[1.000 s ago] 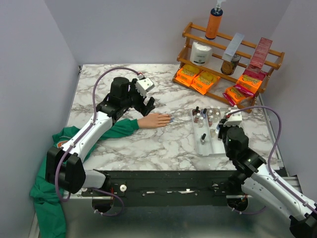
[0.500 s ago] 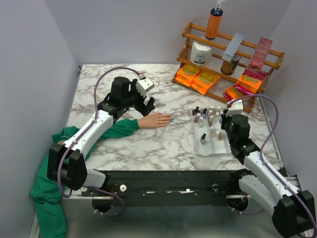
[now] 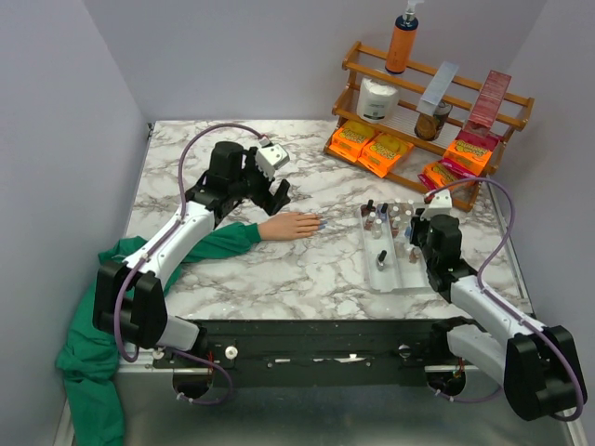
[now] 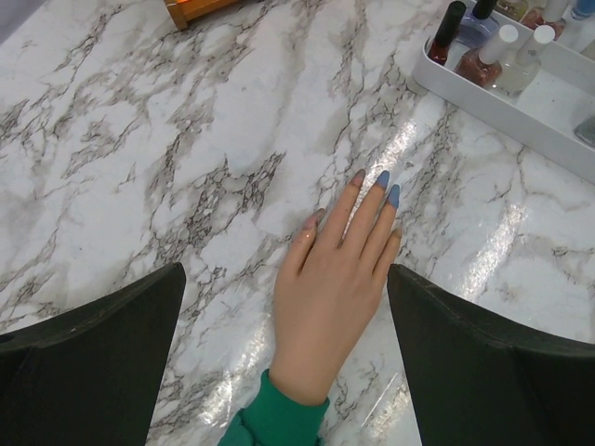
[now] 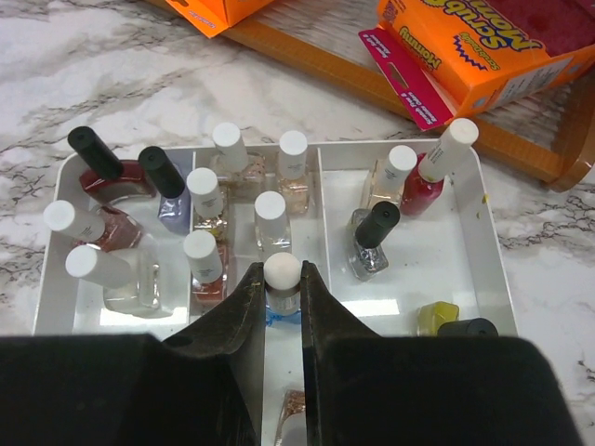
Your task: Paint the nails
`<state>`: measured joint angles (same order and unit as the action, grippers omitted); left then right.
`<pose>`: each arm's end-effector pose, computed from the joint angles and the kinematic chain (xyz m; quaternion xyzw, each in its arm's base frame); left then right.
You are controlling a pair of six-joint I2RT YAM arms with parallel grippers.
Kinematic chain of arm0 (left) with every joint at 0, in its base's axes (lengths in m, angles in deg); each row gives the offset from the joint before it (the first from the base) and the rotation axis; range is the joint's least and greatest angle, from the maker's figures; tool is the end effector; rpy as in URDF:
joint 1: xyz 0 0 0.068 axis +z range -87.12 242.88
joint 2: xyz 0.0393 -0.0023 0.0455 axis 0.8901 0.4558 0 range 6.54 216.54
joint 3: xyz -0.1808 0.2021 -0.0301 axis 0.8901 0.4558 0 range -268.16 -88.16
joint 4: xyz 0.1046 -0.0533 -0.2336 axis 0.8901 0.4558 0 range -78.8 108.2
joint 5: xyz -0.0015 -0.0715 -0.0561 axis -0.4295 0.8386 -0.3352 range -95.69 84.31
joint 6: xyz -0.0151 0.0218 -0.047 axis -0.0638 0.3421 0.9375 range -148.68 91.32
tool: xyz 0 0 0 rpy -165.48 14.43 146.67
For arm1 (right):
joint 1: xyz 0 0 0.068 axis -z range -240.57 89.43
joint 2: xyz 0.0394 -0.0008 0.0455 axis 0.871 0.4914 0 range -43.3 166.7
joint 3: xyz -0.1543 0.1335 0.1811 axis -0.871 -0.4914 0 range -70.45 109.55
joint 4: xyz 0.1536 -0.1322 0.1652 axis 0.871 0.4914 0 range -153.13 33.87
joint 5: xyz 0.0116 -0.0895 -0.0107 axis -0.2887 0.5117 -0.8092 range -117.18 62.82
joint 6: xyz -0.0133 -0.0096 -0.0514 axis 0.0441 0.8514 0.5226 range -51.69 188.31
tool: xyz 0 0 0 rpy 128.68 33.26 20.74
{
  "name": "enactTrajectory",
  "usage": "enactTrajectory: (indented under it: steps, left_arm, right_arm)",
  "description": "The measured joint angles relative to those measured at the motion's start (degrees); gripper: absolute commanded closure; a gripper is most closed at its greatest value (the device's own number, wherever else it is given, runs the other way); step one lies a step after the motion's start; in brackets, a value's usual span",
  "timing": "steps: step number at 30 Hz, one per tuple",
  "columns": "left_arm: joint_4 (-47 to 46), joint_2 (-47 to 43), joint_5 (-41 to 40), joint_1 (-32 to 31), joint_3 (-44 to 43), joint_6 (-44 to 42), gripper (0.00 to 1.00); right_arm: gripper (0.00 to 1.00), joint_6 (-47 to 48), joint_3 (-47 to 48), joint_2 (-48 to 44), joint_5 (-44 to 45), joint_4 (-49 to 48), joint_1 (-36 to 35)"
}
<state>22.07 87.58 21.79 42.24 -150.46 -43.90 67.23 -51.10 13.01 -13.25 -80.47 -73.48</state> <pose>0.2954 -0.1288 0.3003 0.3721 0.7620 -0.2282 0.4783 0.2044 0.0381 0.1974 -0.0141 0.8141 -0.0287 0.5799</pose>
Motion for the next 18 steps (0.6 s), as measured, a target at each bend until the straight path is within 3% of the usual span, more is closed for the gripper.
enactTrajectory:
  steps: [18]
  left_arm:
    - [0.6,0.9,0.8,1.6,-3.0,0.0,0.01]
  right_arm:
    - [0.98,-2.3,-1.5,3.0,0.2,-3.1,1.0]
